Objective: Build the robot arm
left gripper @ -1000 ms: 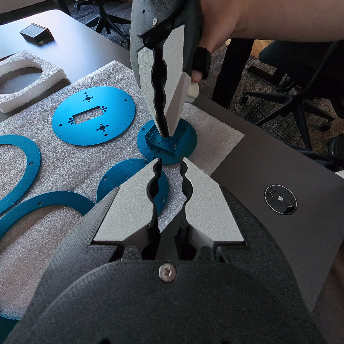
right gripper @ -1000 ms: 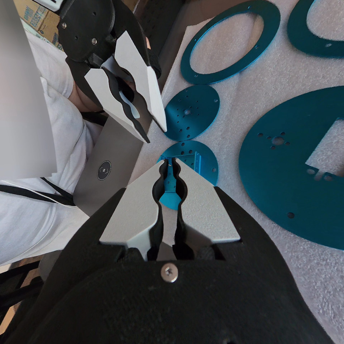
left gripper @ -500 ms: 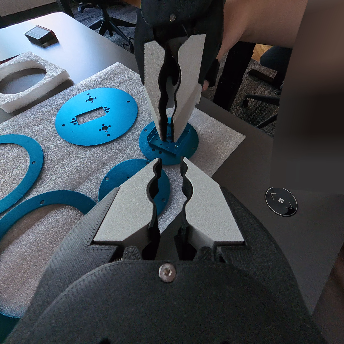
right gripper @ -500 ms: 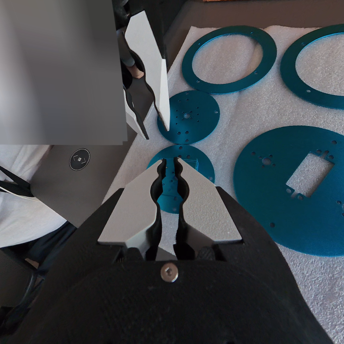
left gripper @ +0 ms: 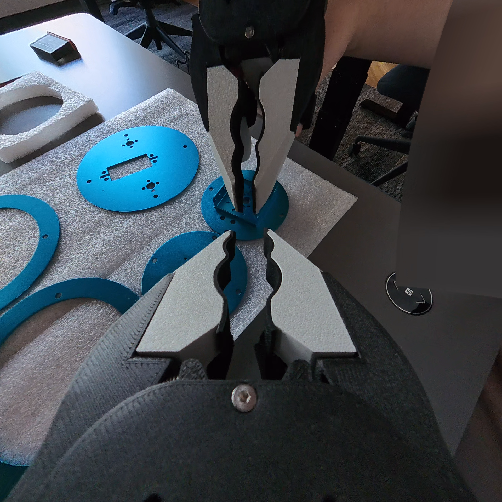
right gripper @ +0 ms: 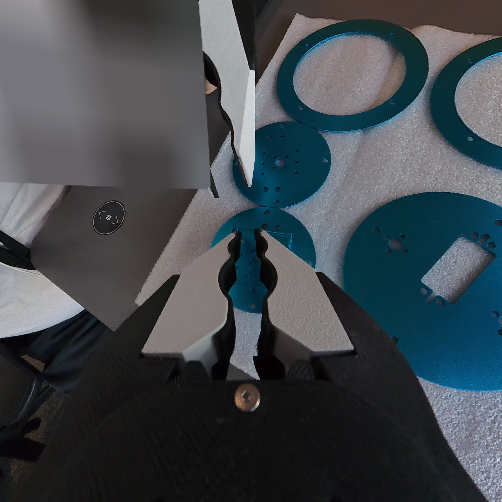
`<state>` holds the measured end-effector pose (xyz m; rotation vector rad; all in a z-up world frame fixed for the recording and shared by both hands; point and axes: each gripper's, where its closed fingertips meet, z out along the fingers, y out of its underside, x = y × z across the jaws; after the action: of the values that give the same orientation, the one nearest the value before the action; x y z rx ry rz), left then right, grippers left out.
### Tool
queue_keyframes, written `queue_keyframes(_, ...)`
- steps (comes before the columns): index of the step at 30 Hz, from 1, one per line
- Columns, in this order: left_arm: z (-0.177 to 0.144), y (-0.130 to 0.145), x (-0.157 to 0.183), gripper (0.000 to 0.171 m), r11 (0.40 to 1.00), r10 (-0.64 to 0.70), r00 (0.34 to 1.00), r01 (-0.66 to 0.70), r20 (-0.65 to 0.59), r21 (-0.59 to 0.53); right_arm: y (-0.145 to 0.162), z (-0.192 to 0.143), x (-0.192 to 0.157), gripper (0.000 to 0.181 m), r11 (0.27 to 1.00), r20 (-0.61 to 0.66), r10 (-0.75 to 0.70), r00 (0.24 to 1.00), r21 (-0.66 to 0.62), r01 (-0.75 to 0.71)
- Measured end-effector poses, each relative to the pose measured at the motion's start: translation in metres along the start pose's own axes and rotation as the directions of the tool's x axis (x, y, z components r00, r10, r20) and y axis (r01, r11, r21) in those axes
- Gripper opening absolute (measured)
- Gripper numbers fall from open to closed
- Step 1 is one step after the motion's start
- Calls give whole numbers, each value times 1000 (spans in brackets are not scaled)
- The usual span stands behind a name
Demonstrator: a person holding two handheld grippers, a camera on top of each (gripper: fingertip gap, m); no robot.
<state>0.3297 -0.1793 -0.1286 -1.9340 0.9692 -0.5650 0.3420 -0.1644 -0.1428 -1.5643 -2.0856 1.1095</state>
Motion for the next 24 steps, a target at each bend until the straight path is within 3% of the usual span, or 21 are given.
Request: queue_keyframes(24,0,-1,0,19,1000,-1,1000,1,5,2,-3,-6,3,8,999,-23,14,1000,45,-13)
